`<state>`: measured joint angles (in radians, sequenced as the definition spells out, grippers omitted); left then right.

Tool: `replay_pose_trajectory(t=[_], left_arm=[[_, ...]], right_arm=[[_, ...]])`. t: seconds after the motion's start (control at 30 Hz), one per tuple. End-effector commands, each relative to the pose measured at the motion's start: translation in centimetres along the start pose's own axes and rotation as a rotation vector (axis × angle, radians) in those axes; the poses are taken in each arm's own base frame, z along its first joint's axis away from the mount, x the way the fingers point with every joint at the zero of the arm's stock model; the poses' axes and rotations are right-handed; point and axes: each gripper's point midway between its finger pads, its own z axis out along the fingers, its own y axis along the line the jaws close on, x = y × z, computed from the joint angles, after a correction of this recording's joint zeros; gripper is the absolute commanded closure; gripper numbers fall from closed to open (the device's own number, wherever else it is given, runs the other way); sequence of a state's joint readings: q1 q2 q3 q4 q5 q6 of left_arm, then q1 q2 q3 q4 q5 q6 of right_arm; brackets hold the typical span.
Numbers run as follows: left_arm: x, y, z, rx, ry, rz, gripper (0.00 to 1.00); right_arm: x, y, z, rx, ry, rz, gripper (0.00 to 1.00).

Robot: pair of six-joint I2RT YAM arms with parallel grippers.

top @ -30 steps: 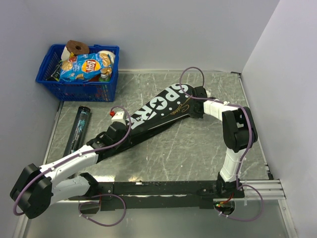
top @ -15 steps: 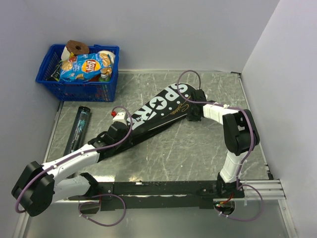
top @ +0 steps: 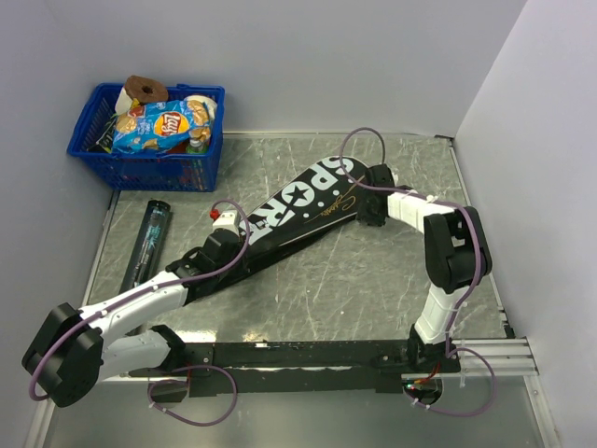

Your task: Pack up the badminton gear

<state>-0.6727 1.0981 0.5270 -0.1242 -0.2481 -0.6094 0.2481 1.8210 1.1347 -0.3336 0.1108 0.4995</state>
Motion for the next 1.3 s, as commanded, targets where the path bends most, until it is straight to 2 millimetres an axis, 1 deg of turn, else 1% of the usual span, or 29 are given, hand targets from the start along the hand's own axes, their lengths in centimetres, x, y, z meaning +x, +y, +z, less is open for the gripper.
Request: replay_pose_trajectory(t=[0.0, 0.1, 0.27, 0.5, 0.7, 0.77, 0.83, 0.87, 1.0, 1.1, 1.13, 1.27], left_arm=[[-1.0, -1.0, 0.1, 0.041, -0.028, -0.006, 0.99], [-1.0, -1.0, 0.2, 0.036, -0.028, -0.004, 0.99], [-1.0, -0.8, 0.2, 0.031, -0.029, -0.004, 0.99], [-0.8, -0.7, 0.1, 0.028, -0.026, -0.004, 0.99], [-0.8, -0.7, 0.1, 0.028, -0.024, -0.004, 0.99], [-0.9, -0.7, 0.0, 0.031, -0.028, -0.005, 0.99], [-0.8, -0.7, 0.0, 0.028, -0.028, -0.006, 0.99], [-0.9, -0.7, 0.0, 0.027, -0.028, -0.006, 0.99], [-0.8, -0.6, 0.0, 0.028, -0.03, -0.007, 0.99], [-0.9, -0.7, -0.1, 0.031, -0.032, -0.006, 0.99], [-0.8, -0.7, -0.1, 0.031, -0.03, -0.006, 0.99], [-0.8, -0.7, -0.1, 0.033, -0.03, -0.005, 0.99]], right_arm=[[-3.2, 0.4, -0.8, -0.01, -0.063, 0.018, 0.61], [-3.5, 0.6, -0.4, -0.003, -0.055, 0.016, 0.61], [-3.4, 1.2, 0.3, -0.021, -0.039, 0.014, 0.62], [-2.6, 0.7, 1.2, -0.004, -0.021, 0.018, 0.64], [-3.2, 0.7, 1.1, 0.008, -0.026, 0.024, 0.64], [-3.5, 0.8, 1.3, 0.011, -0.024, 0.024, 0.64], [-3.2, 0.8, 1.8, 0.019, -0.004, 0.021, 0.64], [-3.6, 1.2, 1.7, 0.008, -0.007, 0.023, 0.65], [-3.8, 1.3, 2.0, 0.001, 0.004, 0.025, 0.67], [-4.1, 1.3, 2.2, -0.01, 0.014, 0.019, 0.73], [-4.2, 1.4, 2.2, -0.014, 0.015, 0.016, 0.76], [-4.4, 1.4, 2.3, -0.023, 0.022, 0.005, 0.82]])
